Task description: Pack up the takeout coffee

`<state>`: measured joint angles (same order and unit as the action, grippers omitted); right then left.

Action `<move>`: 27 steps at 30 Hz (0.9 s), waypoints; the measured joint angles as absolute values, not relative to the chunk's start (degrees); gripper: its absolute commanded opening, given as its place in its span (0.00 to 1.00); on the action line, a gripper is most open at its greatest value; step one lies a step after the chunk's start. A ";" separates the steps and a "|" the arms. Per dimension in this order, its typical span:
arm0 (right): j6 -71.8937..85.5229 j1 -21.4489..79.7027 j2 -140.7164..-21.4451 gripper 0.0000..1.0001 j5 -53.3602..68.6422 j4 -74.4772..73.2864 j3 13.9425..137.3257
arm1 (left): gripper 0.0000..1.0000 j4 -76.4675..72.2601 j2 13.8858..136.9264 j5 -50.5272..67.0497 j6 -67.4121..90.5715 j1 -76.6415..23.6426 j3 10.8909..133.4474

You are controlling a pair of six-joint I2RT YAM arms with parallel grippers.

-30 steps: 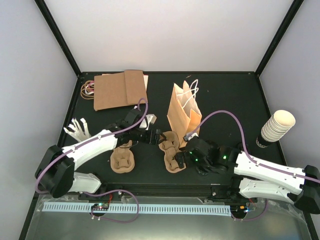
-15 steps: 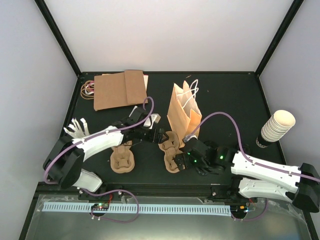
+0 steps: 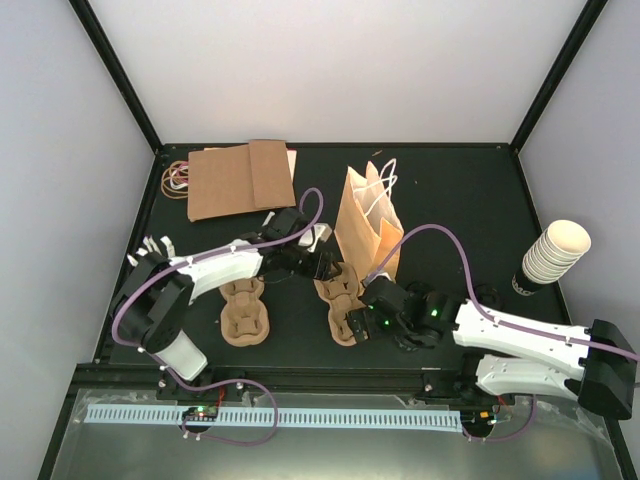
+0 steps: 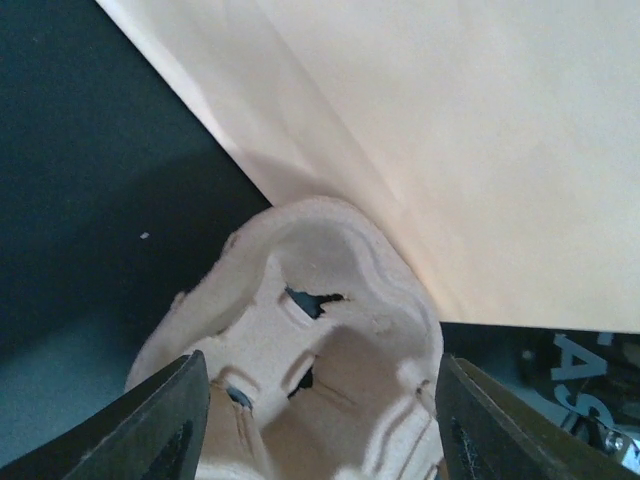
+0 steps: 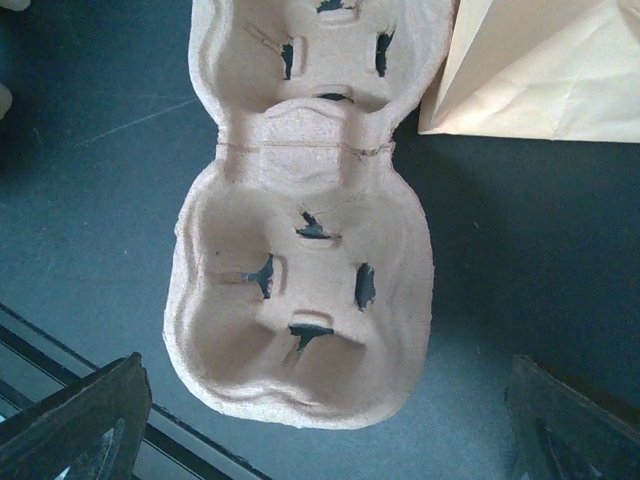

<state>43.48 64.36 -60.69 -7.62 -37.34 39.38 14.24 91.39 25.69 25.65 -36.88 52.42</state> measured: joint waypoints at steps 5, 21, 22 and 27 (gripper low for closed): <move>43.44 64.36 -61.12 0.99 -7.77 -37.36 39.38 | 0.61 15.62 92.66 23.51 24.36 -36.21 53.93; 41.41 64.36 -57.69 0.98 -10.11 -38.28 40.49 | 0.65 20.29 96.05 22.28 10.07 -35.33 59.99; 41.17 64.36 -57.25 0.98 -10.31 -38.33 40.66 | 0.65 20.67 97.34 22.41 9.08 -35.33 60.97; 40.77 64.36 -56.05 0.98 -10.79 -38.65 41.34 | 0.64 24.47 103.48 23.46 4.82 -35.33 65.63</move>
<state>40.77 64.36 -56.05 -10.79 -38.65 41.34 24.47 103.48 23.46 4.82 -35.33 65.63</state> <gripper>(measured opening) 0.983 0.646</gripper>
